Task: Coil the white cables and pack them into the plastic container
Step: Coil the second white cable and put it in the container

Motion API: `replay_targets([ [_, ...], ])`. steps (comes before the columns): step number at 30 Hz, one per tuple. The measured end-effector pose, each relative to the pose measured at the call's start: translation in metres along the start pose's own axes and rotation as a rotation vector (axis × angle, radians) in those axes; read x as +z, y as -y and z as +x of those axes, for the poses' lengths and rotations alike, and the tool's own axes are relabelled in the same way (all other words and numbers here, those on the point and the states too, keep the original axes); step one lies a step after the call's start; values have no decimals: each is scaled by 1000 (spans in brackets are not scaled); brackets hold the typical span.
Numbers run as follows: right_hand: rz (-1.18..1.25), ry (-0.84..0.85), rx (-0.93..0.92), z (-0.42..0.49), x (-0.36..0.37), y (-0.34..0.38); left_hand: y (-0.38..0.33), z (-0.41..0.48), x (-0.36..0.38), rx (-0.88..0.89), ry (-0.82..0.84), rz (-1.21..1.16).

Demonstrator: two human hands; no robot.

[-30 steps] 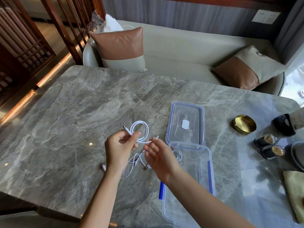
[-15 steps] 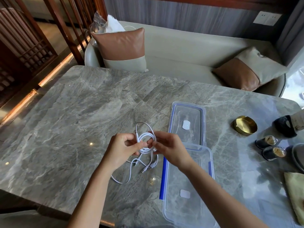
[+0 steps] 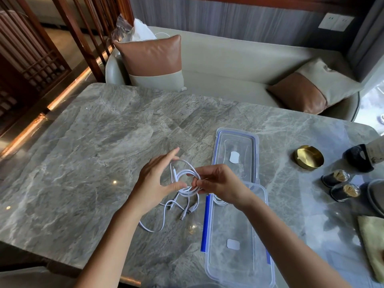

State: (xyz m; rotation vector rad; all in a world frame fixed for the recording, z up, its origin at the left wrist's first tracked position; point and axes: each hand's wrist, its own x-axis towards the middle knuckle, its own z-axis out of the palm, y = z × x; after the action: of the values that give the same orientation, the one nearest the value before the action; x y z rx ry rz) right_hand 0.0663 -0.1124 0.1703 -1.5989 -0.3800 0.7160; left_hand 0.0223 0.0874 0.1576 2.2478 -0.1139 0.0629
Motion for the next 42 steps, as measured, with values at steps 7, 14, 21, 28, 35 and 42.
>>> replay_targets([
  [7,-15,-39,11,1,-5,4,-4,-1,4,23,-154,135],
  [14,86,-143,23,1,2,1,-9,-6,22,-72,-292,76],
  [21,184,-167,14,-2,3,3,-13,-11,26,-116,-374,-37],
  [28,277,-229,24,-4,4,-3,-18,-10,34,-249,-302,-278],
  [35,303,-276,-3,-4,10,-8,-26,-15,43,-602,-203,-942],
  [42,430,-280,13,-1,17,-9,-30,-15,42,-608,-257,-1190],
])
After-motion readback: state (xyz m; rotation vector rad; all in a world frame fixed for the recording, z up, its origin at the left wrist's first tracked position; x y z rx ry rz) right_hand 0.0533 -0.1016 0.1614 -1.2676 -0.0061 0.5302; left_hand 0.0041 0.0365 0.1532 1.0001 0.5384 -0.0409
